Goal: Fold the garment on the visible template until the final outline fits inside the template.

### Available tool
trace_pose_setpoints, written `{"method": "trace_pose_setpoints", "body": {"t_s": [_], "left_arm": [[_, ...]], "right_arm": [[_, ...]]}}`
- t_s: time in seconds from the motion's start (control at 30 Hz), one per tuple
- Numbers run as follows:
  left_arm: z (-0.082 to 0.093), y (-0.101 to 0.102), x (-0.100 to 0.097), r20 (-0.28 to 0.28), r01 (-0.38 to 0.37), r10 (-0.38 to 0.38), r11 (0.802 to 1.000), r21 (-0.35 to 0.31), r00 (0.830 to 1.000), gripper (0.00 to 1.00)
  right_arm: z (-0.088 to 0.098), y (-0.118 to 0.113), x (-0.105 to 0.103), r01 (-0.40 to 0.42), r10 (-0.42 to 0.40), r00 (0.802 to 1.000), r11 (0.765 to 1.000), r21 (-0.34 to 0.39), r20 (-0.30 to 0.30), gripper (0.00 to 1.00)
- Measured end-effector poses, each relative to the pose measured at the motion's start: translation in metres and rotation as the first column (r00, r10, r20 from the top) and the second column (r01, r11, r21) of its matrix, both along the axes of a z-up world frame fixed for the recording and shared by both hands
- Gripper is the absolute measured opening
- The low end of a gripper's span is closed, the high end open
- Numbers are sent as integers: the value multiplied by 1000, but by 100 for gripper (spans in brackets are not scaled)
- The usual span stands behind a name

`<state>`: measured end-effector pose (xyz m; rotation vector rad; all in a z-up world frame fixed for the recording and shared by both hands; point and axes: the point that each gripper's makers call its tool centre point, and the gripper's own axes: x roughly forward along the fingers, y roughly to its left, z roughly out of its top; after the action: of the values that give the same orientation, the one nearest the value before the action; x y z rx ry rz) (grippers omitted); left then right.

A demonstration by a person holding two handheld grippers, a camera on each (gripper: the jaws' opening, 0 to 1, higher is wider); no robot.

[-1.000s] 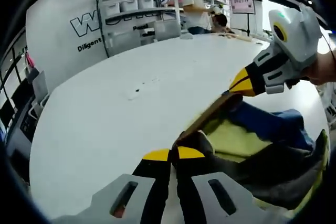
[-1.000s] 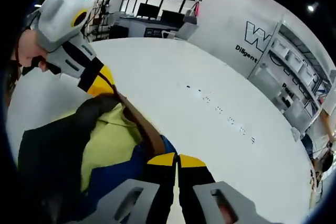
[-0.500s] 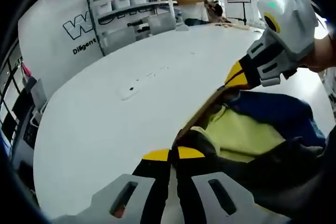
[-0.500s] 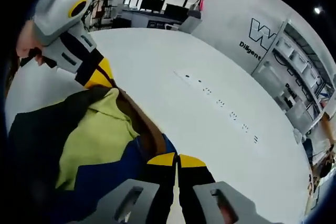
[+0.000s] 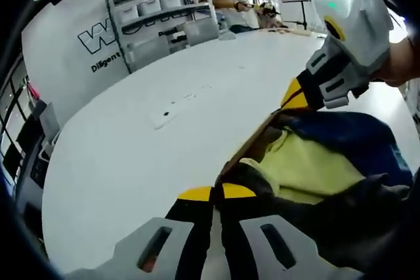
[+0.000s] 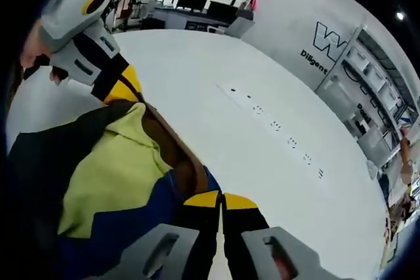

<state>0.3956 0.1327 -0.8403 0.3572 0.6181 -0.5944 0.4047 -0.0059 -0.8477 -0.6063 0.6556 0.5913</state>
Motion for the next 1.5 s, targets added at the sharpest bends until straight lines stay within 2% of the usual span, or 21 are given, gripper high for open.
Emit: {"method": "trace_pose_setpoints", "body": {"t_s": [0.03,0.13,0.17,0.23,0.3,0.37,0.4,0.47,0.5,0.57,0.6,0.67,0.73,0.87,0.97,1.0,1.07,1.13,1.23,1.3,1.5], "left_arm": [[1,0,0,0,0,0,1000,-5,1000,1],[8,2,2,40,23,-23,1000,2,999,1],[13,3,3,39,4,-3,1000,-22,999,1],[22,1,5,37,-20,24,995,-102,999,1],[26,3,5,32,-22,26,992,-127,999,2],[27,2,3,35,-7,11,993,-116,999,6],[27,2,2,34,-4,7,994,-112,999,10],[24,5,-4,11,-21,22,994,-107,1000,15],[22,4,-7,-8,-34,33,991,-127,999,16],[19,4,-12,-43,-51,45,986,-161,998,16],[19,3,-13,-61,-78,67,978,-195,996,15],[19,4,-13,-76,-102,87,970,-220,993,15],[18,8,-12,-96,-136,116,962,-235,989,16],[16,12,-14,-117,-173,147,950,-261,982,16],[12,11,-19,-136,-182,150,945,-273,979,14],[12,11,-20,-138,-186,152,942,-281,979,14],[11,11,-20,-145,-196,159,937,-289,977,14],[11,11,-21,-170,-222,175,923,-315,970,13],[9,11,-20,-168,-220,175,924,-313,970,13],[10,11,-21,-168,-221,176,923,-313,970,13],[8,9,-24,-193,-238,180,909,-343,965,9]], "right_arm": [[0,0,0,6,-6,1000,1000,4,-2,0],[10,-2,5,58,-61,998,994,93,28,0],[16,-7,7,86,-90,995,990,116,36,0],[30,-3,12,86,-107,992,965,247,73,0],[30,-9,9,107,-122,992,959,262,42,5],[28,-9,4,95,-105,994,961,261,27,9],[28,-7,0,92,-99,995,953,288,10,10],[29,-4,-3,101,-105,994,939,329,-8,16],[31,-2,-5,106,-108,994,926,362,-13,18],[33,-4,-5,100,-103,995,923,371,-12,23],[37,-1,-5,86,-93,996,913,400,-3,25],[42,4,-9,68,-74,997,902,426,-1,28],[46,7,-12,42,-54,998,901,432,15,29],[44,9,-18,27,-32,999,907,420,5,31],[50,10,-21,29,-43,999,885,465,19,36],[48,11,-23,28,-36,999,886,463,8,36],[49,14,-28,1,-13,1000,882,472,21,37],[49,18,-32,-20,9,1000,876,482,25,38],[53,29,-40,-83,60,996,862,500,63,36],[43,29,-43,-99,84,995,900,425,54,32],[36,33,-40,-76,67,997,901,426,36,18]]}}
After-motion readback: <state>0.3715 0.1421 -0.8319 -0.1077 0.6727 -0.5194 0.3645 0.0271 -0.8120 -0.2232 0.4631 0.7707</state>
